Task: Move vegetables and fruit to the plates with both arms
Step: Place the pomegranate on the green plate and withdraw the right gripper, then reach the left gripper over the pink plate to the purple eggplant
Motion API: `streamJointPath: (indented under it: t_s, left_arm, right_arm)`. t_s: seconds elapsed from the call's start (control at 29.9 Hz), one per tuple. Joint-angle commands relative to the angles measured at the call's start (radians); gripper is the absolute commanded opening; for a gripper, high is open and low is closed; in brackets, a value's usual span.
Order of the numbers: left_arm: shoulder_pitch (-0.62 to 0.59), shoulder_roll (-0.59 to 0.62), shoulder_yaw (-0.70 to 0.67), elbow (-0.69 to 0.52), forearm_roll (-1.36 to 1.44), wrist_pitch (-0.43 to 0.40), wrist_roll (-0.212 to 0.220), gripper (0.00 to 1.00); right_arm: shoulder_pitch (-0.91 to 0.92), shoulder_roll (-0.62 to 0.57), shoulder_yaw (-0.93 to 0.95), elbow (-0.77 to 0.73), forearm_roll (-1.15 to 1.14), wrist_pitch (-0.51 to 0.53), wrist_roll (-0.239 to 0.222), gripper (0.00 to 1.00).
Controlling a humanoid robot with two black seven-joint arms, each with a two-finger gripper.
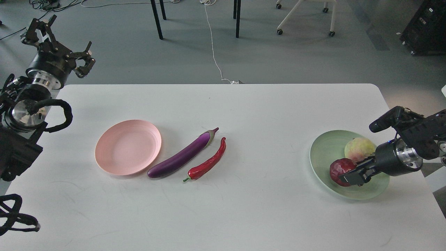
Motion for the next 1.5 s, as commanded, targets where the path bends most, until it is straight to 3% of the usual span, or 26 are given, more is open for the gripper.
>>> streamJointPath:
  t_s: [0.0, 0.23, 0.43, 0.74, 1.07, 1.24, 1.34, 1.47]
  left_arm:
    - [-0.006, 0.002, 0.001, 0.001, 0.004, -0.001, 0.001, 0.98]
    - [-0.015, 0.048, 0.004, -0.054, 0.007, 0.004, 0.004, 0.98]
    - [-0.078, 0.182, 0.168, -0.235, 0.186, -0.022, -0.001, 0.98]
    - [-0.090, 0.215, 0.208, -0.510, 0.765, -0.013, -0.005, 0.98]
    - [-0.060, 0.098, 0.275, -0.779, 1.638, 0.001, -0.005, 0.94]
    - [-0.064, 0.074, 0.445, -0.806, 1.850, 0.084, -0.005, 0.89]
    - [-0.058, 0.074, 0.569, -0.797, 2.046, 0.175, -0.005, 0.83]
    - [-0.053, 0.042, 0.692, -0.690, 2.215, 0.258, -0.001, 0.74]
  right_arm:
    - [0.001, -0.026, 0.036, -0.001, 0.005, 0.000, 0.002, 0.98]
    - [-0.044, -0.092, 0.332, -0.059, 0.195, -0.009, 0.004, 0.98]
    - [-0.189, -0.076, 0.720, -0.236, 0.430, -0.004, 0.004, 0.98]
    - [-0.415, 0.141, 1.125, -0.637, 0.641, -0.006, 0.014, 0.99]
    - [-0.676, 0.155, 1.314, -0.661, 1.219, 0.000, 0.027, 0.99]
    - [-0.788, 0.145, 1.369, -0.659, 1.428, 0.142, 0.025, 0.99]
    - [-0.861, 0.151, 1.423, -0.658, 1.475, 0.236, 0.028, 0.99]
    - [-0.901, 0.159, 1.484, -0.652, 1.475, 0.242, 0.028, 0.99]
